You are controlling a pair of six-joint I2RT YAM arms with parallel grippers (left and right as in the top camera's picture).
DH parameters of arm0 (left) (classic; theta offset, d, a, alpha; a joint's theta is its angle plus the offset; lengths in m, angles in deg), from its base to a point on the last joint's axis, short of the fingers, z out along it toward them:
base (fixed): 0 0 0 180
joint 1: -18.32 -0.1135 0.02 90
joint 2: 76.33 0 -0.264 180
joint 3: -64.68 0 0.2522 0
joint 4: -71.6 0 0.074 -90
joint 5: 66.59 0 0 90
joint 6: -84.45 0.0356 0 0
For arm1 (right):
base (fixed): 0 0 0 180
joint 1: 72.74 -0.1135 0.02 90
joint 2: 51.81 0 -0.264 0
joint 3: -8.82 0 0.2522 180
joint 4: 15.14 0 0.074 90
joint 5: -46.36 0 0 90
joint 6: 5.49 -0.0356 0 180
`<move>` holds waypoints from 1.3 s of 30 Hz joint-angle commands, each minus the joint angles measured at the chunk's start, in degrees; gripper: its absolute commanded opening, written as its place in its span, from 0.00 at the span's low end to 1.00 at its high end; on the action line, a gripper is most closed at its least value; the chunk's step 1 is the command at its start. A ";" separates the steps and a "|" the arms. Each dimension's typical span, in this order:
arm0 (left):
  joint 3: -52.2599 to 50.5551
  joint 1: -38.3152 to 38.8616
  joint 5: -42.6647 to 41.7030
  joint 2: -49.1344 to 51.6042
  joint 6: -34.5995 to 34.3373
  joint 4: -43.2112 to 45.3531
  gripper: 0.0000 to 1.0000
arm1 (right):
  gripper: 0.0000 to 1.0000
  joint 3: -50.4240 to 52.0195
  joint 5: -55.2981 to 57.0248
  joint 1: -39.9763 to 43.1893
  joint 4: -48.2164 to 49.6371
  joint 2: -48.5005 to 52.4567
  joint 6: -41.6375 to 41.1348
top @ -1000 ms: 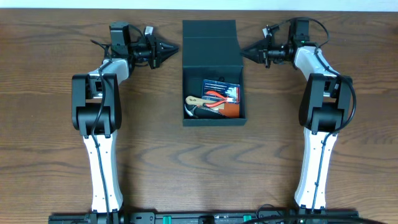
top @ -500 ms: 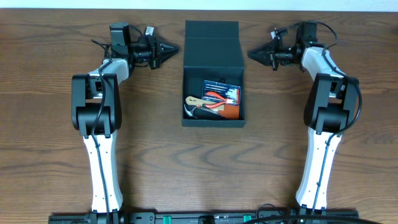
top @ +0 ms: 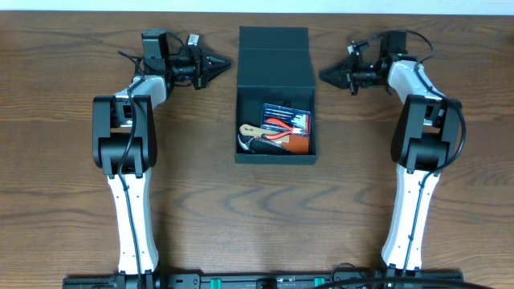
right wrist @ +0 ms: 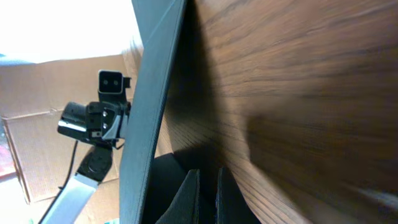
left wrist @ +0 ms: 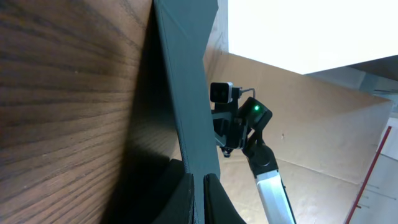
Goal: Pack container
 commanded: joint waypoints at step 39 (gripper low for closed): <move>-0.74 -0.33 0.15 0.26 10.43 -8.44 0.05 | 0.01 0.00 -14.73 -2.40 12.55 1.22 1.75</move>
